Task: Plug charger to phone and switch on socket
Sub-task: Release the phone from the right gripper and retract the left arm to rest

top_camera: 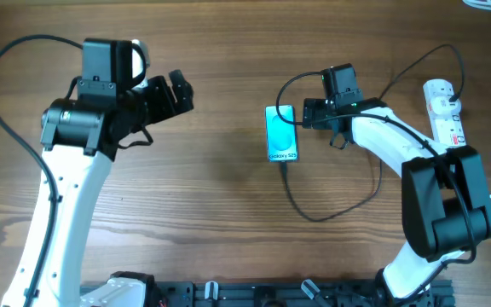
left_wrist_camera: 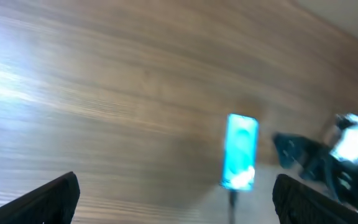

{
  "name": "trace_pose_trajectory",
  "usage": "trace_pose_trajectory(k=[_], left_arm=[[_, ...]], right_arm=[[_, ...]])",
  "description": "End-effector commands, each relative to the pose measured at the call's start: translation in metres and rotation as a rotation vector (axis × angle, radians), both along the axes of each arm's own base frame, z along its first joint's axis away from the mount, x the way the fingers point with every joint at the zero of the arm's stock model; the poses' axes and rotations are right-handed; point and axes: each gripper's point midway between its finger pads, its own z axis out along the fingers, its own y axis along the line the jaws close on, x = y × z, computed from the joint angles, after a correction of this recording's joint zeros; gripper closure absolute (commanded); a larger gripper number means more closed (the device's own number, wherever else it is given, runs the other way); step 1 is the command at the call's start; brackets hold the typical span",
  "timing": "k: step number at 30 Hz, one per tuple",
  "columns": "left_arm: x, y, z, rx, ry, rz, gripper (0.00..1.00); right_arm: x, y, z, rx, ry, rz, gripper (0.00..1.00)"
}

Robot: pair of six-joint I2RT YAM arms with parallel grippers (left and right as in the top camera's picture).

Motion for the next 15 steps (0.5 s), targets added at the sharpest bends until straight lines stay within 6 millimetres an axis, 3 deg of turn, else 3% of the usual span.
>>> trace_pose_trajectory(k=[1, 4, 8, 12, 15], left_arm=[[0.004, 0.025, -0.037, 0.106, -0.005, 0.062, 0.00], [0.021, 0.018, -0.066, 0.033, -0.100, 0.040, 0.00], [0.034, 0.011, -0.081, -0.072, -0.238, -0.001, 0.00], [0.042, 0.021, -0.088, -0.104, -0.348, 0.005, 0.00], [0.035, 0.030, -0.107, -0.101, -0.349, 0.029, 0.00]], right_arm=[[0.006, -0.004, 0.004, -0.022, -0.018, 0.002, 0.00], [0.006, -0.004, 0.004, -0.022, -0.018, 0.002, 0.00], [0.006, -0.004, 0.004, -0.022, -0.018, 0.002, 0.00], [0.006, -0.004, 0.004, -0.022, -0.018, 0.002, 0.00], [0.006, -0.004, 0.004, -0.022, -0.018, 0.002, 0.00]])
